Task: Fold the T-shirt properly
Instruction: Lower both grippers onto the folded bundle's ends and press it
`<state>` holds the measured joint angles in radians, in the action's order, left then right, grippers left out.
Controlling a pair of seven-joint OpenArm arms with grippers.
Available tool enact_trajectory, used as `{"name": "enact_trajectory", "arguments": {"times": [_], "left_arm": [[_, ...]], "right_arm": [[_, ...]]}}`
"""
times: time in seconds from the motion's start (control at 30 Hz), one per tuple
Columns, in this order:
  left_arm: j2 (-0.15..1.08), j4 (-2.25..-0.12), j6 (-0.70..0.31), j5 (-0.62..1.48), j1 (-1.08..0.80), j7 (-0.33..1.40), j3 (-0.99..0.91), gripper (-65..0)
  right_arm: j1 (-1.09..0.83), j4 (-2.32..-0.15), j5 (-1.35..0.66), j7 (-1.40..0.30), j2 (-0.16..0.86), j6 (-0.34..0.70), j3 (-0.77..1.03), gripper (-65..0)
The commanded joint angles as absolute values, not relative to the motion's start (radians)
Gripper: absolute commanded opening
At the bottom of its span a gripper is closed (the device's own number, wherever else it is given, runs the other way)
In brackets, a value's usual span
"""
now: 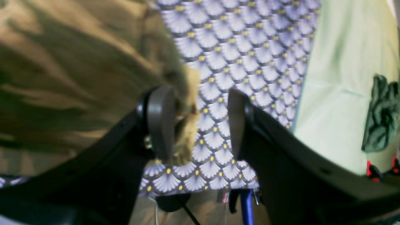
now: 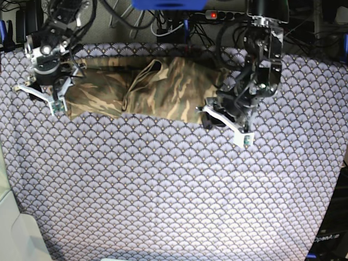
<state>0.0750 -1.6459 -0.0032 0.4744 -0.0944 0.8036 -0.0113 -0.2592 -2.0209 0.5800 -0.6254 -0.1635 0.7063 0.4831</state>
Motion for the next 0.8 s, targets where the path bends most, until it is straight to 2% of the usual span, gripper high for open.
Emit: {"name": "enact_trajectory", "arguments": {"times": [0.0,0.3,0.77], "left_arm": [[0.076,-1.659,-0.010,0.481,-0.070,0.785,-0.013,-42.4],[0.076,-1.618,-0.010,0.481,-0.071,0.785,-0.013,-42.4],[0.084,-1.639,-0.010,0.481,-0.079,0.785,-0.018,-42.4]], "right_arm": [[-0.260,-2.040,0.582,-0.608,-0.157,0.698,0.486,-36.4],[-0.286,-2.026,0.575,-0.608,-0.157,0.698,0.484,-36.4],[-0.243,-1.851,0.516,-0.526,-0.157,0.698,0.539,-36.4]]}}
